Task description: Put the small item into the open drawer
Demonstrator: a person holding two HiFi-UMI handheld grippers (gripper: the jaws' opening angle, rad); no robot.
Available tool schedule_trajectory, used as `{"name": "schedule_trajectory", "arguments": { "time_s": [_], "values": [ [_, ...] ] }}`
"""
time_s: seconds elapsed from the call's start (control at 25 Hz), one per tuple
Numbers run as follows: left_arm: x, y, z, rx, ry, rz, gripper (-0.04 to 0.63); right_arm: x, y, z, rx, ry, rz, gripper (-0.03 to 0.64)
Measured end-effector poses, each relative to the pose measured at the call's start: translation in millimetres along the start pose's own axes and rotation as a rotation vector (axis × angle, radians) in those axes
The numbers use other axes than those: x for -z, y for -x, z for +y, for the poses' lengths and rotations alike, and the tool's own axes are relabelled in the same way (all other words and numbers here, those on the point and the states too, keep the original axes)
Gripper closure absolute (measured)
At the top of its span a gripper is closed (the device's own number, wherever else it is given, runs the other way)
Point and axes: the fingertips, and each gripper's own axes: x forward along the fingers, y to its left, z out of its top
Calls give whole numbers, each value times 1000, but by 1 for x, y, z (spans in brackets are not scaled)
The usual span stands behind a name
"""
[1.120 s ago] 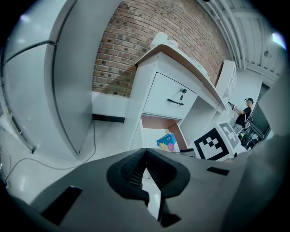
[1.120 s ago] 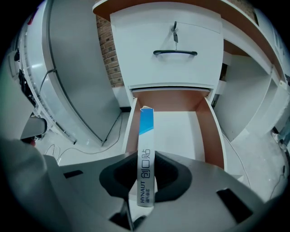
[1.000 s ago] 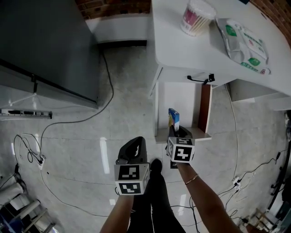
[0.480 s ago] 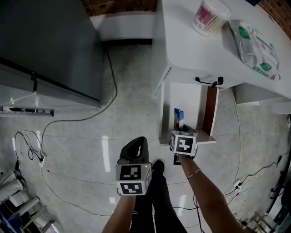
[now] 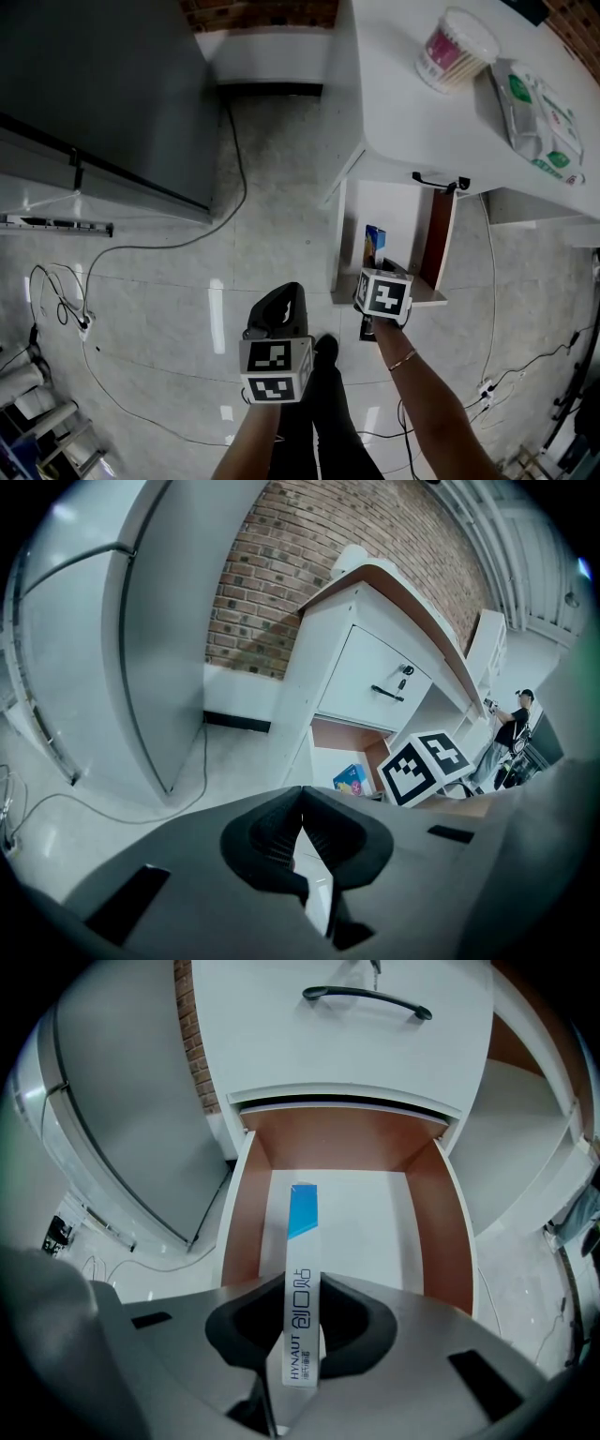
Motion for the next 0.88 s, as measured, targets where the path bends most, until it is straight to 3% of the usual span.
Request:
{"name": "schedule_trajectory", "arguments": {
  "time_s": [0.24,0.52,0.88],
  "values": [
    [-3,-3,5,-9,9,-4,574,-15,-13,1,-4,-18,0,537],
    [1,-9,15,-22,16,5,574,-13,-31,2,15,40,7,537],
    [4,-15,21,-34,16,17,574,-4,-51,1,29,-30,54,537]
  ]
}}
